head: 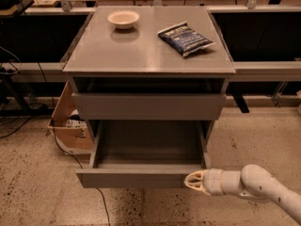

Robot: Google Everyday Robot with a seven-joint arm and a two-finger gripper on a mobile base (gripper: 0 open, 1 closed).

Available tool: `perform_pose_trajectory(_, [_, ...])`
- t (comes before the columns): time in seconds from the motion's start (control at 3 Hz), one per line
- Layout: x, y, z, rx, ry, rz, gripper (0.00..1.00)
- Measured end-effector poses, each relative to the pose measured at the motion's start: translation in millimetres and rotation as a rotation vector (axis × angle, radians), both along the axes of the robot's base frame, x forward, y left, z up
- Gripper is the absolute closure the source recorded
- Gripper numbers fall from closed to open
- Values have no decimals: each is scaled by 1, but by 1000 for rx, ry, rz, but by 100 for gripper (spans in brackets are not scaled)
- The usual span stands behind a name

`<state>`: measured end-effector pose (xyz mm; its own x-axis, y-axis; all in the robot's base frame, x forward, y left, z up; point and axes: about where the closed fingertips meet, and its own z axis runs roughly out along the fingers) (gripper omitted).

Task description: Close middle drawer

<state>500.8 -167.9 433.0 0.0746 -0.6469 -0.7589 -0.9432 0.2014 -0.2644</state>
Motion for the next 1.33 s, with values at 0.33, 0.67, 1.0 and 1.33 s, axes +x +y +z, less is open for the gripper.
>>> perform_pose_trajectory(0.33, [11, 10, -12, 50, -48, 14, 100])
perform_pose_trajectory(0.67, [33, 36, -17, 112, -126, 45, 100])
perform_pose_trajectory(1.0, [48, 55, -15, 148, -185, 49, 100])
perform_pose_trajectory(1.33, [65, 81, -10, 176, -253, 34, 100])
